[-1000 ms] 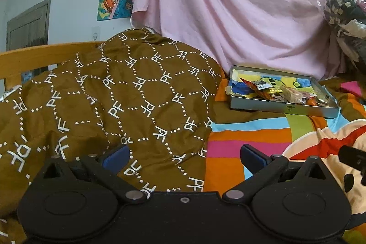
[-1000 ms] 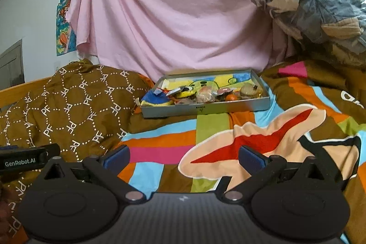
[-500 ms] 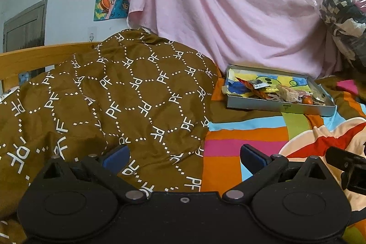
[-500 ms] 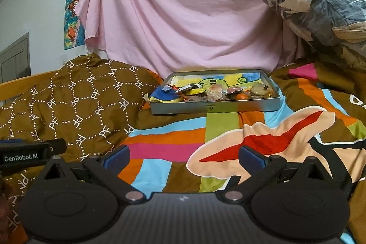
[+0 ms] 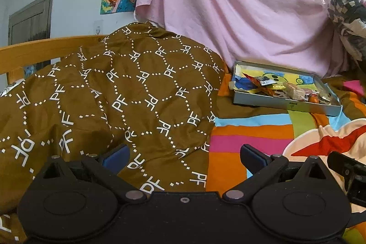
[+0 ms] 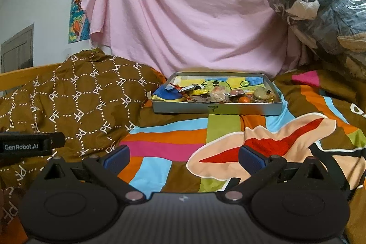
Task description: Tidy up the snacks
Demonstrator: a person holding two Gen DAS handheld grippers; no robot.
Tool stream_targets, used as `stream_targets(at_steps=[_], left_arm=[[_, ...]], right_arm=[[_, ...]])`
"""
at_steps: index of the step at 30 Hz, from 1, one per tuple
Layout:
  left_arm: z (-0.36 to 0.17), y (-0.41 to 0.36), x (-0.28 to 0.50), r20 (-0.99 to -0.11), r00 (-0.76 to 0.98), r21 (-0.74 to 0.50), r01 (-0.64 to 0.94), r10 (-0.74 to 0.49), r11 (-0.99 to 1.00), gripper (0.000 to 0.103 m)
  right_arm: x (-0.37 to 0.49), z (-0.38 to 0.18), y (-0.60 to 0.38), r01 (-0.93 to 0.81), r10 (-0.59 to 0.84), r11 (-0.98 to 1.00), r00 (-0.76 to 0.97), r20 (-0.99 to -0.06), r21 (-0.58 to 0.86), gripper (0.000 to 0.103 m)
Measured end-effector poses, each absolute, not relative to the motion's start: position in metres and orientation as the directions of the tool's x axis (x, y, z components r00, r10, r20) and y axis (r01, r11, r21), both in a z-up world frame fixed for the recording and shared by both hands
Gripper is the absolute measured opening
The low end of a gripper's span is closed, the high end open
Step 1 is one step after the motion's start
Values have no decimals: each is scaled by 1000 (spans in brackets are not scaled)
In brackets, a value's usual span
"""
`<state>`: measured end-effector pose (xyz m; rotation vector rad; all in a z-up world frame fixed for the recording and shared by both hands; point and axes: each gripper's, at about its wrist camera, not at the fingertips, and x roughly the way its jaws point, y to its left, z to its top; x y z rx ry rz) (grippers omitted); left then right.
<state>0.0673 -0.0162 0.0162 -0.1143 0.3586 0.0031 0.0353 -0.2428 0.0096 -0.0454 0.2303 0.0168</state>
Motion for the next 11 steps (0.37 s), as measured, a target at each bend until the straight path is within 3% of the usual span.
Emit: stream_targets(at_steps=[11], left_arm=[[16,-17,67,-357,934,-110,-25,-16,994,102]], right_arm=[[34,9,-239,-41,24,996,974,-223,-73,103]])
